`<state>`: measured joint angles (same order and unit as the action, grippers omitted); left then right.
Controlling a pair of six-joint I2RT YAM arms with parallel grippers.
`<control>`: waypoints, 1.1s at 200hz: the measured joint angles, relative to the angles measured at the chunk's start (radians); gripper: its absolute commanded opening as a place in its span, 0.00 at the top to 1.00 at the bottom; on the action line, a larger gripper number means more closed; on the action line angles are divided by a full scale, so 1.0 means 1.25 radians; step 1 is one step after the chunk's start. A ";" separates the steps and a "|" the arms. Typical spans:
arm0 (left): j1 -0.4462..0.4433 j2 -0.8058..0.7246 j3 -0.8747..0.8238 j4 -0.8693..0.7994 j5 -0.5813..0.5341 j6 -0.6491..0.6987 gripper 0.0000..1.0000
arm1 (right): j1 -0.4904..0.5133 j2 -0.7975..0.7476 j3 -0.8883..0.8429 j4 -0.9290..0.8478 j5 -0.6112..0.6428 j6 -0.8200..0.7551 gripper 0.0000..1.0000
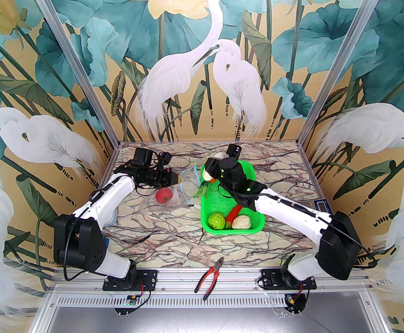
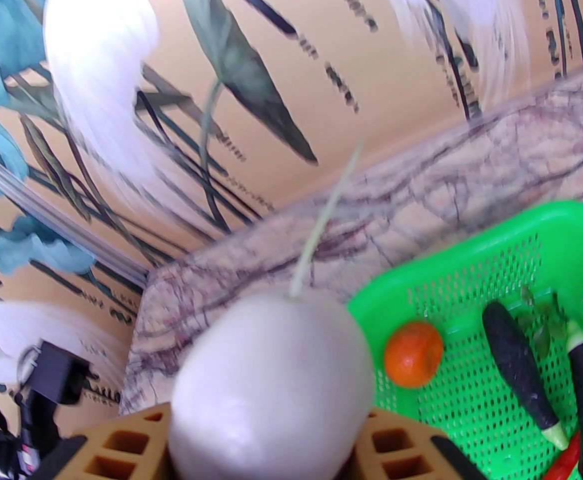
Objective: Place the food in the zip-top bag and seal the zipper
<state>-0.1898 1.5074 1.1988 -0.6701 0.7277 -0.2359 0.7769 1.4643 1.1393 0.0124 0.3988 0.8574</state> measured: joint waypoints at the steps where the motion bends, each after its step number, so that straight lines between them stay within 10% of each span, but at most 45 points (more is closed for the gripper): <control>1: 0.000 0.000 0.000 0.000 0.000 0.000 1.00 | 0.001 -0.001 0.001 0.000 0.003 -0.003 0.62; 117: 0.000 0.000 0.031 0.007 0.013 -0.023 1.00 | 0.025 0.125 0.092 0.082 0.053 -0.052 0.62; 220: 0.000 0.011 0.050 0.060 0.050 -0.063 1.00 | 0.047 0.221 0.160 0.046 -0.099 0.030 0.62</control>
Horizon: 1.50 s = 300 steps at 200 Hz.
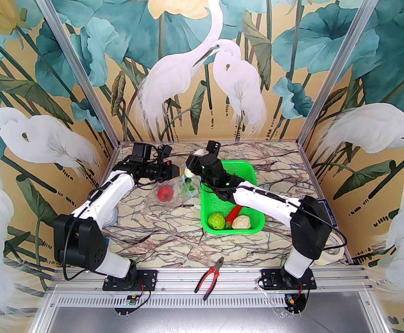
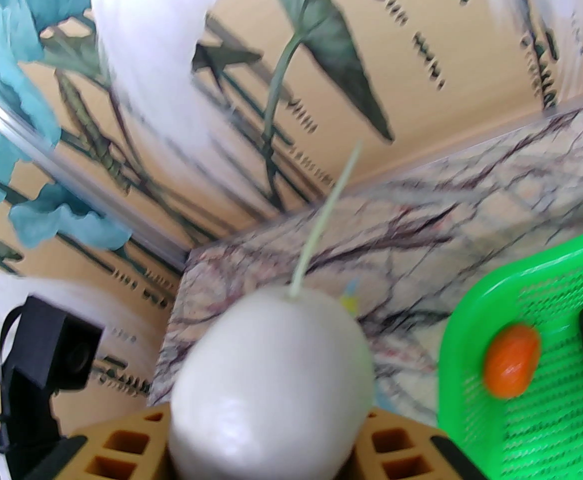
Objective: Place the food in the zip-top bag and seal the zipper
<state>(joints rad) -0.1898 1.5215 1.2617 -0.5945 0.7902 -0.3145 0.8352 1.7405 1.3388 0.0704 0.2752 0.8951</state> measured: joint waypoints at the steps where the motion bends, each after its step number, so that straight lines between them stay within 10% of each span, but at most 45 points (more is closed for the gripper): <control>1: 0.000 0.000 0.000 0.000 0.000 0.000 1.00 | 0.000 0.000 0.000 -0.001 -0.001 0.001 0.62; 131: 0.011 0.001 0.010 0.016 0.000 -0.013 1.00 | -0.005 0.089 0.046 -0.163 -0.204 0.055 0.55; 188: 0.012 0.000 0.018 0.023 0.020 -0.022 1.00 | -0.023 0.143 0.101 -0.225 -0.288 0.048 0.25; 300: 0.009 -0.008 0.019 0.030 0.034 -0.020 1.00 | -0.062 -0.031 0.129 -0.390 -0.276 -0.119 0.28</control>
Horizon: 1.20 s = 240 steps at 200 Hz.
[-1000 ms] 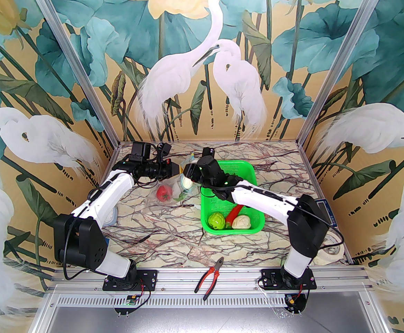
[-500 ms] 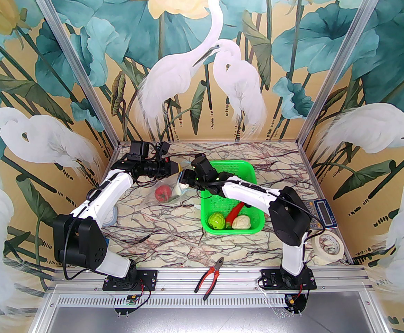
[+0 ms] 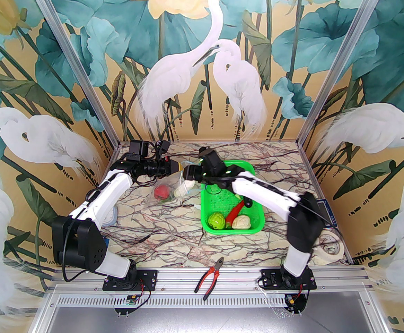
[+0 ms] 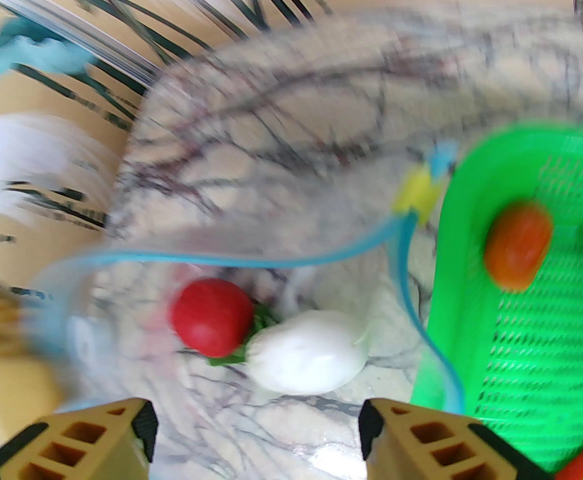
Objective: Place the food in the zip-top bag and seal the zipper
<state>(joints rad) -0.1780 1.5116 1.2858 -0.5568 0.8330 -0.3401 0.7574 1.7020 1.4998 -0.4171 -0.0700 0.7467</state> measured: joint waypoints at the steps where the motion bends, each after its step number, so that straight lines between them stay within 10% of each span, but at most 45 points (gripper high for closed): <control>1: 0.000 0.000 0.000 0.000 0.000 0.000 1.00 | 0.000 -0.003 0.000 -0.001 0.001 -0.001 0.28; 114: -0.001 0.011 0.012 -0.134 -0.030 0.107 1.00 | -0.037 -0.111 -0.207 -0.356 -0.079 -0.098 0.28; 240: -0.001 0.016 0.008 -0.135 -0.031 0.108 1.00 | 0.022 -0.001 -0.241 -0.381 -0.109 -0.075 0.23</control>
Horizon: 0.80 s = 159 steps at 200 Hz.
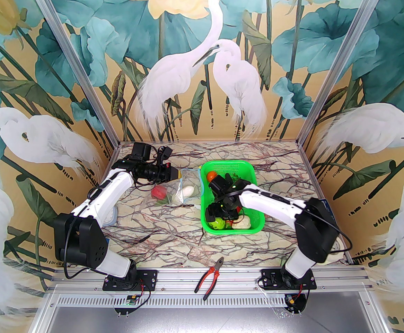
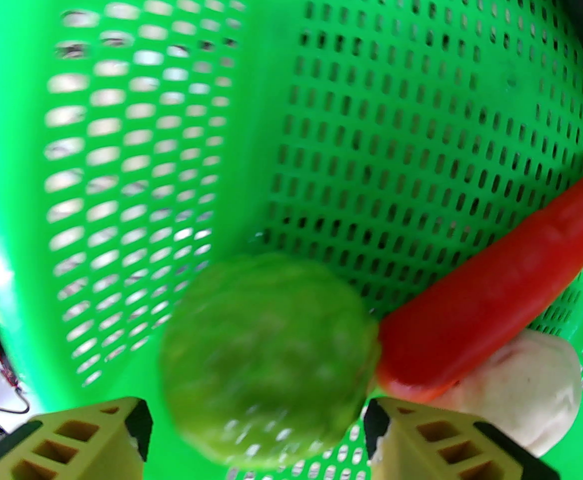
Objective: Place the food in the zip-top bag and seal the zipper
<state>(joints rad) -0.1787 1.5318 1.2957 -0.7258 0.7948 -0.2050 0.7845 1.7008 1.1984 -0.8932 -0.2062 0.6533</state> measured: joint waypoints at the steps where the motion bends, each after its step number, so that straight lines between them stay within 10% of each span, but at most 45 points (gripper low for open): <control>1: 0.000 0.000 0.000 0.000 0.000 0.000 1.00 | 0.000 0.000 0.000 0.000 0.000 0.001 0.23; 159: 0.000 0.000 -0.004 0.003 0.000 0.000 1.00 | -0.084 0.039 0.031 0.097 0.096 0.022 0.42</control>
<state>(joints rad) -0.1787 1.5318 1.2911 -0.7219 0.7952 -0.2054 0.6800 1.7493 1.2366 -0.7719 -0.0860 0.6811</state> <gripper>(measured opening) 0.055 0.640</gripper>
